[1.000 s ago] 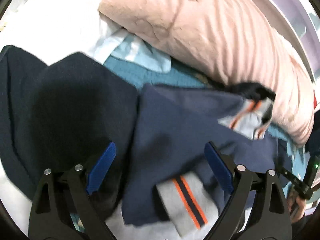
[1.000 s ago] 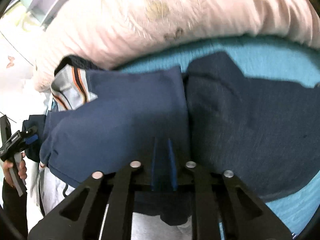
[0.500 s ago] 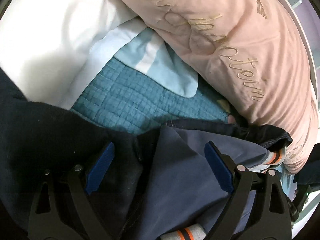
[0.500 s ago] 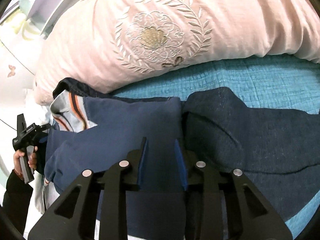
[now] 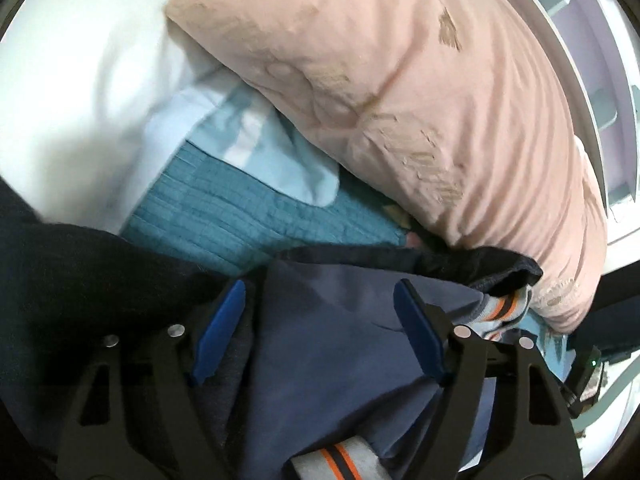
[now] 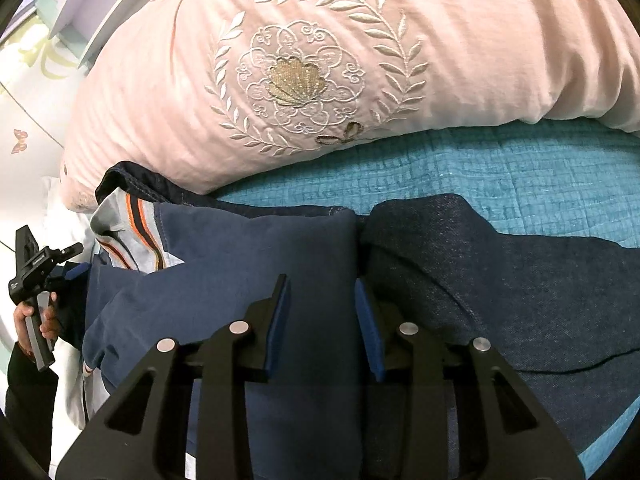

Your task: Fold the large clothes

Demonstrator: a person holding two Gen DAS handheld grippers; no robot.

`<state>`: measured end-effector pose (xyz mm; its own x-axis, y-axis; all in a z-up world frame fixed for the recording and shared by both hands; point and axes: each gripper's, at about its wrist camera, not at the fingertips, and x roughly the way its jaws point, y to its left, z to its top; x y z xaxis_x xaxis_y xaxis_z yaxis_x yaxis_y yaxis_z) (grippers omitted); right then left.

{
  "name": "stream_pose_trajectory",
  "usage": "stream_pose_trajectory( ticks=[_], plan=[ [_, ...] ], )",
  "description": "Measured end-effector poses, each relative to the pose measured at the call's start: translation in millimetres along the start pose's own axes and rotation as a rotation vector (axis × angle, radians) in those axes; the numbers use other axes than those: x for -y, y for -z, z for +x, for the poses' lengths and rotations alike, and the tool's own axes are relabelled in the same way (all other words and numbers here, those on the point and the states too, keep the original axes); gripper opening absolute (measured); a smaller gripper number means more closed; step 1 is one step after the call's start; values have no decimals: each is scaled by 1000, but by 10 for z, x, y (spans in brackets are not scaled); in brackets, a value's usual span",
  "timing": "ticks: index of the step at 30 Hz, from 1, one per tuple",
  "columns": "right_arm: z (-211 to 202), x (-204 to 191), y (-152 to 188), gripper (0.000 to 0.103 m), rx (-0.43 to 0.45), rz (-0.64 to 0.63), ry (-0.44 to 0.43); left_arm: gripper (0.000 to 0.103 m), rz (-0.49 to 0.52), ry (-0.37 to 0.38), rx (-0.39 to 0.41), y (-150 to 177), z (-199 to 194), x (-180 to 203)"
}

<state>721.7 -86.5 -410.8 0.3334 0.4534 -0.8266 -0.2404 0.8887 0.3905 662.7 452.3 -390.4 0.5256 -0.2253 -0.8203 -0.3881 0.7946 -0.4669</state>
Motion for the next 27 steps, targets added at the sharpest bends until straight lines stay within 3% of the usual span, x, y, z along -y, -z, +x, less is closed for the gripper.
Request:
stream_pose_trajectory(
  ticks=[3,7,14,17,20,23,25,27],
  plan=[
    [-1,11,-4,34,-4,1,2,64,-2,34,-38,-4,105,27],
    [-11,21,-20,35,-2,-3,7,64,28,-32,-46,5,246,84],
    [0,38,-54,35,-3,-4,15,64,-16,-57,-44,-48,185,-15],
    [11,51,-68,35,-3,-9,20,64,2,-84,-59,-46,234,-10],
    [30,54,-69,35,-6,-6,22,63,17,-64,-60,-26,310,56],
    [40,52,-74,35,-7,-4,22,48,48,-114,-48,0,391,89],
    [41,47,-79,35,-7,-7,22,29,41,-117,-38,3,383,20],
    [49,50,-87,35,-6,-7,25,22,33,-107,-34,4,358,-58]
  ],
)
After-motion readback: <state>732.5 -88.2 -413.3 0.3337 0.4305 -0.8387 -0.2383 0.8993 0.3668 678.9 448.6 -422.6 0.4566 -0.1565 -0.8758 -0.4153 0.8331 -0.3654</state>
